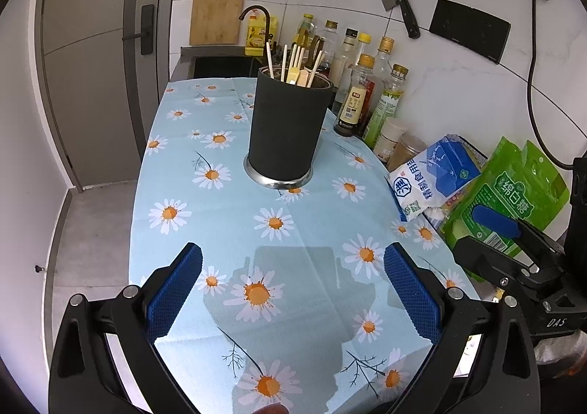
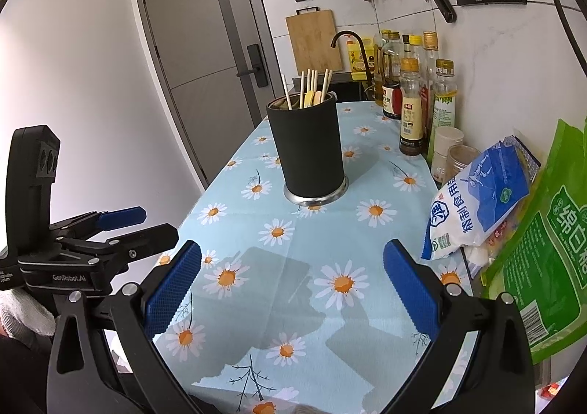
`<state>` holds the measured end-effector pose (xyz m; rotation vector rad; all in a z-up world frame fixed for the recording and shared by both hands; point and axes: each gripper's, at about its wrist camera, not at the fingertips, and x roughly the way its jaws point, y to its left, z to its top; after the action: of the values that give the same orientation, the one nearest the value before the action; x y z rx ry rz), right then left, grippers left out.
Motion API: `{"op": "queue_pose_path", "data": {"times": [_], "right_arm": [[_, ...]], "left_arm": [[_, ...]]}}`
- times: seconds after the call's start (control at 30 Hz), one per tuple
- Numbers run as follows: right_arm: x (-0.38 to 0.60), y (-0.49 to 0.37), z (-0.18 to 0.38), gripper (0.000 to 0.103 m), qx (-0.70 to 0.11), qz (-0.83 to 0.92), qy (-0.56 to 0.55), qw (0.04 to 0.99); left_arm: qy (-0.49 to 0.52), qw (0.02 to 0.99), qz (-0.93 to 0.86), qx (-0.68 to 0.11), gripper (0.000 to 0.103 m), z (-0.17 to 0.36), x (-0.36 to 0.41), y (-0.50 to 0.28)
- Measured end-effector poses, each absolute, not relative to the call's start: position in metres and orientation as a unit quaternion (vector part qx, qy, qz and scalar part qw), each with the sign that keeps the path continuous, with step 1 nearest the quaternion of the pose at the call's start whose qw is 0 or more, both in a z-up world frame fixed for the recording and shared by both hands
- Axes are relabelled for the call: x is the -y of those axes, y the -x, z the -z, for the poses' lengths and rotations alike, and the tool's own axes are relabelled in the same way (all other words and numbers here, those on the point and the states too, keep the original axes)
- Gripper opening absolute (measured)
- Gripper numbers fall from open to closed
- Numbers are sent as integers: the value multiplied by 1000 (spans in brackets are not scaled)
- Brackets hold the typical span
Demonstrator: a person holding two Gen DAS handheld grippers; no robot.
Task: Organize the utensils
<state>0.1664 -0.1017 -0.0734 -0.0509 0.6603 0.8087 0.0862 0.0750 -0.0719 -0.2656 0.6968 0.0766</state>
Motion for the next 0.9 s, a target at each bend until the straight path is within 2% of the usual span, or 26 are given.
{"op": "queue_pose_path", "data": {"times": [0.9], "right_arm": [[101, -170, 76, 98, -322, -376, 27, 868]], "left_arm": [[125, 929, -31, -348, 97, 73, -74, -89]]}}
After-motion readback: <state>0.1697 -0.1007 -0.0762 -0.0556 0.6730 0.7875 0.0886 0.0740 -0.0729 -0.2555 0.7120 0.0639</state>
